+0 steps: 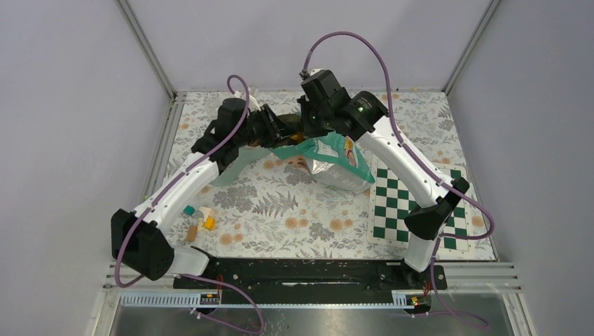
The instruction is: Serve the pet food
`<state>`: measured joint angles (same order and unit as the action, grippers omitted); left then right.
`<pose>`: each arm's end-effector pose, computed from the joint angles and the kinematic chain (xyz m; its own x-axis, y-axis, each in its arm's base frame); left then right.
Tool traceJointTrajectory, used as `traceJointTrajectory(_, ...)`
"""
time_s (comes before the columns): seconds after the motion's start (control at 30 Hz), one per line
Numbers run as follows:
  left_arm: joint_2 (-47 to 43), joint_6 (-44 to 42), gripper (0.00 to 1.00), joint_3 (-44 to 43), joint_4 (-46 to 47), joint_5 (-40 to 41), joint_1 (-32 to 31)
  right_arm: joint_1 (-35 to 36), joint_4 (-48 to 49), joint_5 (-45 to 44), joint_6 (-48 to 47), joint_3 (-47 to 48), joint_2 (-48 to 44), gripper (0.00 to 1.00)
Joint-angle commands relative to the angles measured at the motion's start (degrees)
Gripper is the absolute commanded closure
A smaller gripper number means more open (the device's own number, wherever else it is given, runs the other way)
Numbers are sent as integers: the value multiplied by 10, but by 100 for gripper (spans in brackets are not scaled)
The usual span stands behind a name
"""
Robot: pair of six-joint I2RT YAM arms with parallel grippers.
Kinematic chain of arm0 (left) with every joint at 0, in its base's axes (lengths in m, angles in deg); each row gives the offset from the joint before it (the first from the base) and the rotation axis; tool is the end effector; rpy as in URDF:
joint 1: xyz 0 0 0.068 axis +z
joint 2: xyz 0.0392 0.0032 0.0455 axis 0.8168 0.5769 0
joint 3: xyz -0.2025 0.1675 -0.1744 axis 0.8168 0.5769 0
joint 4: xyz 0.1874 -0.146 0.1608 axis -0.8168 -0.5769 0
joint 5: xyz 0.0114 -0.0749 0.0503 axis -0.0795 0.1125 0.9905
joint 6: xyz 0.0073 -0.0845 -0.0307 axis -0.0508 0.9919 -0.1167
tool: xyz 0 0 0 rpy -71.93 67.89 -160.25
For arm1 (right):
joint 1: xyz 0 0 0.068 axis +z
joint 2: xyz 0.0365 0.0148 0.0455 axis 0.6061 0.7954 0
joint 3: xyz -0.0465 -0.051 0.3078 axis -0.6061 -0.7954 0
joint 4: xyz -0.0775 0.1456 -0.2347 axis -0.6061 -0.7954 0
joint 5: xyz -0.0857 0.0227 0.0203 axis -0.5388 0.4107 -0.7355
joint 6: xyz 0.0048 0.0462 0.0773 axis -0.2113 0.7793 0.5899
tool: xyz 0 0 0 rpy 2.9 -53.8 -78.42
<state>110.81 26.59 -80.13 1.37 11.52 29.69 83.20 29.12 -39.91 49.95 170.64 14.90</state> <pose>0.3176 -0.1798 0.3803 -0.7491 -0.4634 -0.4734 0.1671 0.5594 -0.8119 0.3220 0.3113 0.4711 -0.6325 -0.0901 -0.7693 -0.3864 0.8975 0.2126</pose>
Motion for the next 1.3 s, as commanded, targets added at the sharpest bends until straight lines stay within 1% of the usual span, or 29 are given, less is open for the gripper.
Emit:
traceJointTrajectory(0.0, 37, -30, 100, -30, 1, 43, -18, 3, 97, 26, 33, -24, -37, 100)
traceJointTrajectory(0.1, 71, -34, 100, -31, -6, 65, -27, 3, 128, 44, 41, -51, -41, 100)
traceJointTrajectory(0.17, 96, -32, 100, -32, -7, 59, -29, 3, 141, 52, 47, -61, -42, 100)
traceJointTrajectory(0.23, 122, -25, 100, -30, 6, 25, -30, 2, 151, 58, 52, -69, -42, 100)
traceJointTrajectory(0.27, 131, -17, 100, -24, 21, -7, -30, 2, 156, 60, 55, -74, -42, 100)
traceJointTrajectory(0.4, 133, 55, 100, 22, 158, -125, -27, -2, 168, 66, 65, -86, -48, 100)
traceJointTrajectory(0.5, 111, 104, 100, 42, 221, -151, -20, -6, 170, 63, 70, -87, -54, 100)
traceJointTrajectory(0.57, 92, 126, 100, 49, 241, -162, -9, -10, 170, 58, 74, -87, -60, 100)
traceJointTrajectory(0.83, -13, 231, 100, 110, 322, -163, 52, -34, 170, 48, 89, -93, -89, 100)
traceJointTrajectory(0.9, -36, 239, 100, 120, 316, -158, 65, -40, 170, 48, 90, -94, -97, 100)
traceJointTrajectory(1.0, -75, 233, 100, 135, 276, -138, 89, -50, 169, 48, 90, -94, -108, 100)
traceJointTrajectory(1.13, -125, 247, 100, 165, 271, -124, 127, -69, 169, 49, 94, -103, -126, 100)
traceJointTrajectory(1.27, -147, 244, 100, 164, 259, -125, 148, -85, 169, 53, 96, -108, -140, 100)
